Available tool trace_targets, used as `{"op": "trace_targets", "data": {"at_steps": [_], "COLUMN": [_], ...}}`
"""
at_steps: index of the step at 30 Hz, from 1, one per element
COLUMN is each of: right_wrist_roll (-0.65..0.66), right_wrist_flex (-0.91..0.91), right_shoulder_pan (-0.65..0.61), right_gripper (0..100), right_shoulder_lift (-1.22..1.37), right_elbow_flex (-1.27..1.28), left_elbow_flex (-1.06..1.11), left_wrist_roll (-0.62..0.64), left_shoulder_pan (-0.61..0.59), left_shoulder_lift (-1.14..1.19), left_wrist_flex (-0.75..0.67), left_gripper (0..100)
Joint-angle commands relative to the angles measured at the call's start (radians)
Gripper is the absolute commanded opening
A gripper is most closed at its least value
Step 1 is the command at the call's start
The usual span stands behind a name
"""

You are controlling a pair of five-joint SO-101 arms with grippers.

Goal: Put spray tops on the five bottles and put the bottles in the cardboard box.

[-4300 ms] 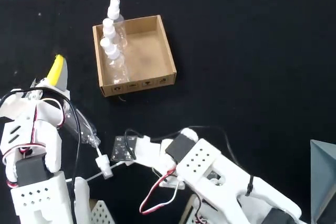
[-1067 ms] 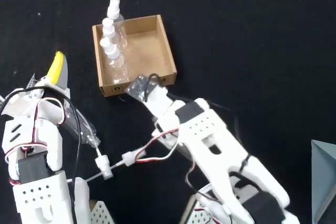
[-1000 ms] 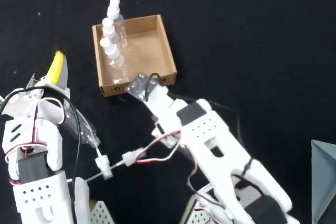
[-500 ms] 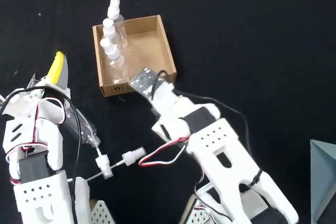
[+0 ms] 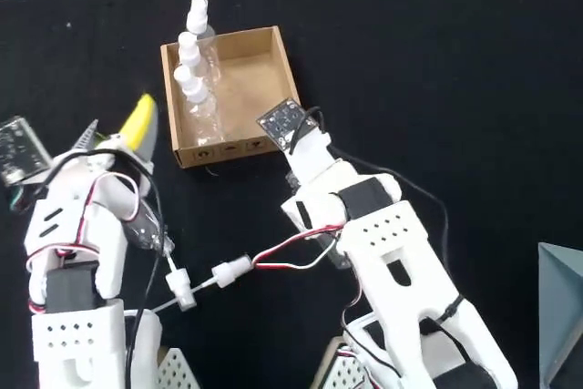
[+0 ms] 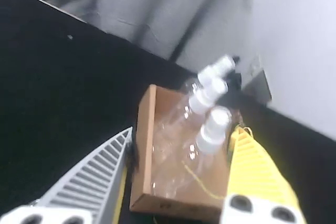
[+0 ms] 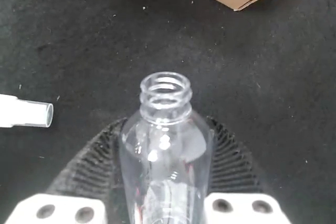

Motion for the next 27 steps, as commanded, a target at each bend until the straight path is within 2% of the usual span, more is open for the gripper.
{"op": "trace_targets", "data": {"at_steps": [1, 6, 11, 18, 27], "right_wrist_roll": [-0.009, -0.009, -0.009, -0.058, -0.060], "right_wrist_flex": [0.003, 0.003, 0.003, -0.032, -0.038], "right_shoulder_pan": [0.032, 0.032, 0.038, 0.112, 0.114], "right_gripper": [10.0, 10.0, 10.0, 10.0, 10.0], "right_shoulder_lift": [-0.053, -0.053, -0.053, -0.053, -0.053], "right_elbow_flex": [-0.058, -0.058, -0.058, -0.059, -0.061], "left_elbow_flex": [-0.056, -0.104, -0.154, -0.183, -0.248], "left_wrist_roll": [-0.084, -0.160, -0.196, -0.252, -0.324], "left_shoulder_pan": [0.081, 0.151, 0.160, 0.180, 0.243], "left_shoulder_lift": [-0.017, -0.009, -0.008, -0.006, -0.006], "left_wrist_flex": [0.060, 0.143, 0.212, 0.252, 0.367], "left_gripper": [27, 27, 27, 27, 27]}}
